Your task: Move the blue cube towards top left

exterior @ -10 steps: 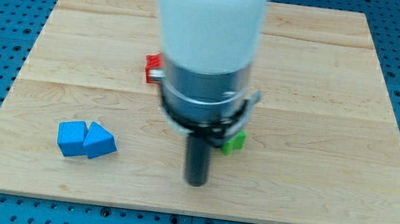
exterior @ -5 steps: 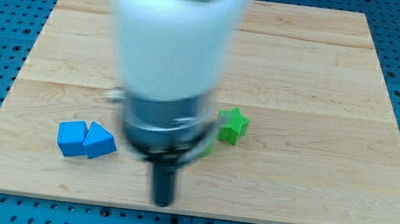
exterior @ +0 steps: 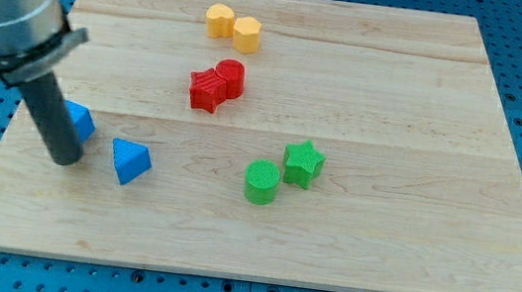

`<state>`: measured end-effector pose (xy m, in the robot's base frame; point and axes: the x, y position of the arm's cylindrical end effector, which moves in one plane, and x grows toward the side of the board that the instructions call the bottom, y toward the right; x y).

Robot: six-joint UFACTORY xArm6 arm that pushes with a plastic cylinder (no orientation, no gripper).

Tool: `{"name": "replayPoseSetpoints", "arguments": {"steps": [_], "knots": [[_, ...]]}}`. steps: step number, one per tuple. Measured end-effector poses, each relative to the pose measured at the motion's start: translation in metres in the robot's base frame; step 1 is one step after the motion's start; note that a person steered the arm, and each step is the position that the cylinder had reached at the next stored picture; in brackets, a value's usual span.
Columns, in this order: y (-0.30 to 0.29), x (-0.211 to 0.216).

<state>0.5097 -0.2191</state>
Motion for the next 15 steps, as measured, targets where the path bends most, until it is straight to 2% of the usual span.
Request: {"name": "replayPoseSetpoints", "arguments": {"steps": [2,3,4,8,9,11,12,13,15], "knots": [[-0.002,-0.134],[-0.002,-0.180],[-0.002,-0.203],[-0.003,-0.258],[-0.003,-0.233],[0.001,-0.217],[0.044,-0.204],[0.066,-0.209],[0.066,-0.238]]}}
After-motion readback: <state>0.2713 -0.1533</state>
